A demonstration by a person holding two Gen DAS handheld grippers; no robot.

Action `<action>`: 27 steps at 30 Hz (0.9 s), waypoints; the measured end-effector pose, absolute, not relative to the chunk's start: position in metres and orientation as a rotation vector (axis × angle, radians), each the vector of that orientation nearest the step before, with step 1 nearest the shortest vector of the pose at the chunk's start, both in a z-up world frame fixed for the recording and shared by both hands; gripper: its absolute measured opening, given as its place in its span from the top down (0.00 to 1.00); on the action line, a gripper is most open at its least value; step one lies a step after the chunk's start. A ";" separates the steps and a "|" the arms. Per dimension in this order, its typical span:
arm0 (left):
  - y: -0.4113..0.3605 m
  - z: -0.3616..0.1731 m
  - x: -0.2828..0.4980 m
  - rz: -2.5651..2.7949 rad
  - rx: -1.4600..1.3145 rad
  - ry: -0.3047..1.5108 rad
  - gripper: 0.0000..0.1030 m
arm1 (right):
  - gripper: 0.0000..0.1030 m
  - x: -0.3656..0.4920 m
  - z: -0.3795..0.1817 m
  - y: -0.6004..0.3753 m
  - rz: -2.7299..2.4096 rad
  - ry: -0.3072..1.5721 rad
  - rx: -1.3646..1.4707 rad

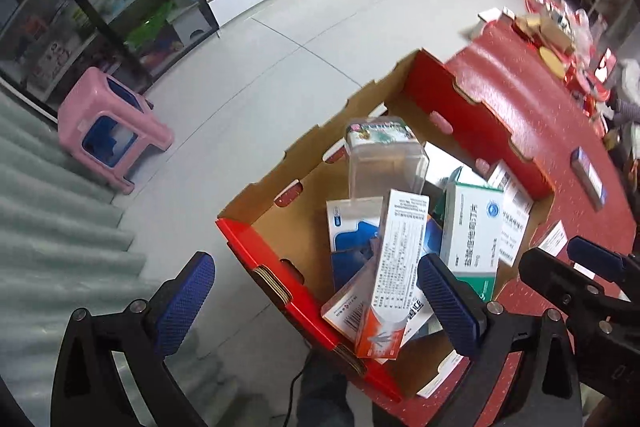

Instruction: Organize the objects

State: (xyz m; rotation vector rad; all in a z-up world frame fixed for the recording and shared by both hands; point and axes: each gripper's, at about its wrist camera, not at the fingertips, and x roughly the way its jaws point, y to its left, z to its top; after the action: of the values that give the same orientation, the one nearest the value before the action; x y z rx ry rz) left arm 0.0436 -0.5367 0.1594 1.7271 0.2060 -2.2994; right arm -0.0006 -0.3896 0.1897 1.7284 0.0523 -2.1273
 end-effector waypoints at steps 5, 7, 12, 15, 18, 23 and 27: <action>-0.543 0.161 0.044 -2.300 1.705 0.261 0.00 | 0.25 -0.001 0.191 -0.395 -2.149 0.079 1.713; -0.548 0.159 0.042 -2.277 1.700 0.288 0.00 | 0.25 -0.001 0.191 -0.396 -2.153 0.086 1.715; -0.553 0.149 0.038 -2.258 1.751 0.275 0.00 | 0.25 -0.005 0.189 -0.397 -2.162 0.099 1.726; -0.555 0.151 0.040 -2.288 1.719 0.268 0.00 | 0.25 -0.005 0.189 -0.397 -2.166 0.105 1.730; -0.561 0.157 0.042 -2.328 1.671 0.334 0.00 | 0.25 -0.005 0.189 -0.397 -2.168 0.105 1.735; -0.567 0.165 0.041 -2.404 1.621 0.382 0.00 | 0.25 -0.003 0.188 -0.396 -2.170 0.106 1.737; -0.567 0.166 0.040 -2.391 1.615 0.397 0.00 | 0.25 -0.002 0.188 -0.394 -2.167 0.103 1.742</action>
State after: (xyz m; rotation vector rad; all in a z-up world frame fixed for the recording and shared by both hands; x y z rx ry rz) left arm 0.0404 -0.5665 0.1656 1.6149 0.3966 -2.3908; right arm -0.0019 -0.3943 0.1879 1.7420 0.1034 -2.1669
